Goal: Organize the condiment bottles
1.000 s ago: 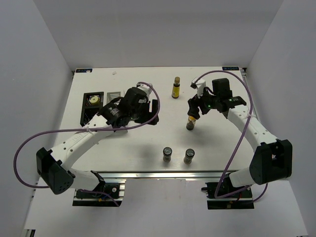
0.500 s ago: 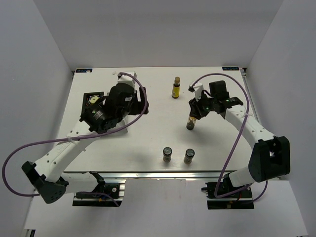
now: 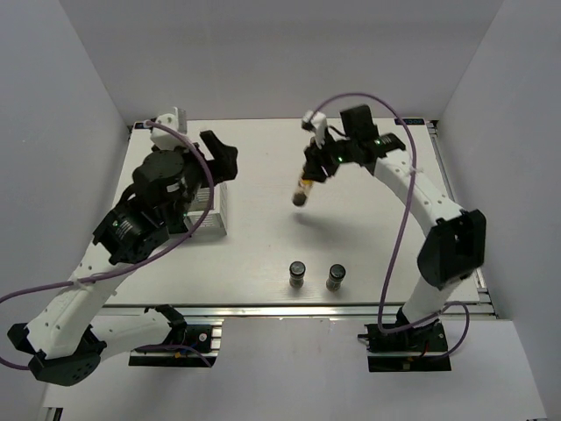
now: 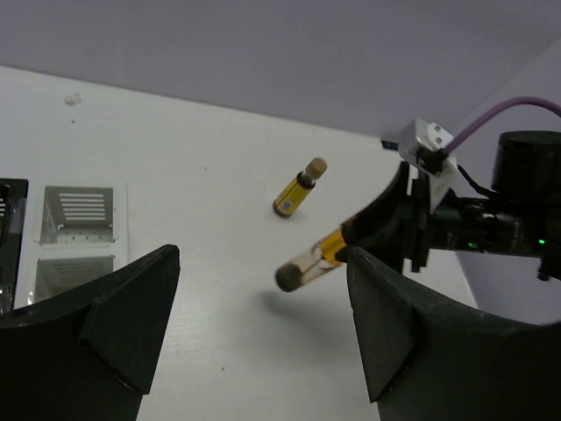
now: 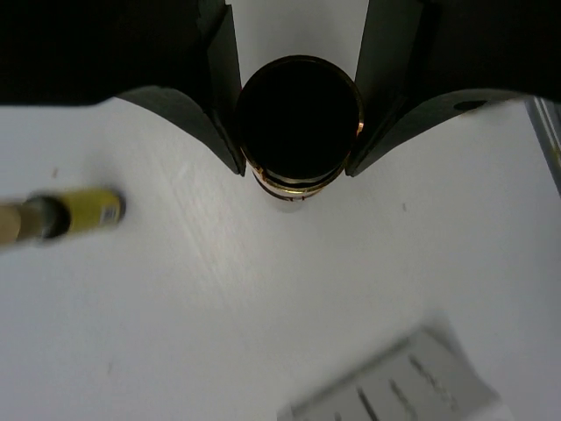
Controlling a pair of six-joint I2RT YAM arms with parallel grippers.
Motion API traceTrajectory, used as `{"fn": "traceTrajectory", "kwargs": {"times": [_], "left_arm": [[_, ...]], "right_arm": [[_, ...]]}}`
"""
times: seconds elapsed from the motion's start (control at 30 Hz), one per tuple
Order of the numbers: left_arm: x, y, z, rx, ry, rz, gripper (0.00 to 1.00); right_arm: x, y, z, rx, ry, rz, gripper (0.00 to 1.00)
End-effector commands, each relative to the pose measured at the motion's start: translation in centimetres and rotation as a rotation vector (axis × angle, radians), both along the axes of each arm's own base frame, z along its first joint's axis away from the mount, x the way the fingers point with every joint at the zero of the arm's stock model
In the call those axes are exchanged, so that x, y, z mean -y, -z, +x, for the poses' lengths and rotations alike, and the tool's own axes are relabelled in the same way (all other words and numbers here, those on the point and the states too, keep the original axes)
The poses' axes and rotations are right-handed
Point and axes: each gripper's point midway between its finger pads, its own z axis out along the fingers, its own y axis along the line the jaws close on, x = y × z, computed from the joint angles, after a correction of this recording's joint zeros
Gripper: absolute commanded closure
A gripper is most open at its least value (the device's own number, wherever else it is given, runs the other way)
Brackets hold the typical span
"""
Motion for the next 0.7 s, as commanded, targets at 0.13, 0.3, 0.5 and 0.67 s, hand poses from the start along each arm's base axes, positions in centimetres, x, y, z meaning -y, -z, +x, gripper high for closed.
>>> {"fn": "traceTrajectory", "kwargs": {"times": [0.13, 0.3, 0.5, 0.67], "left_arm": [[-2.6, -4.5, -1.1, 0.153, -0.065, -0.079, 0.14], [-3.8, -4.7, -1.9, 0.162, -0.091, -0.101, 0.14], [-4.6, -4.4, -2.4, 0.157, -0.108, -0.104, 0.14], [-4.8, -4.1, -2.3, 0.146, -0.118, -0.091, 0.14]], "right_arm": [[-13.3, -12.1, 2.7, 0.034, -0.190, 0.352, 1.00], [-19.7, -14.9, 2.6, 0.094, -0.236, 0.475, 1.00], [-23.5, -17.3, 3.1, 0.197, -0.222, 0.599, 1.00], [-25.0, -17.5, 3.0, 0.218, -0.218, 0.633, 1.00]]}}
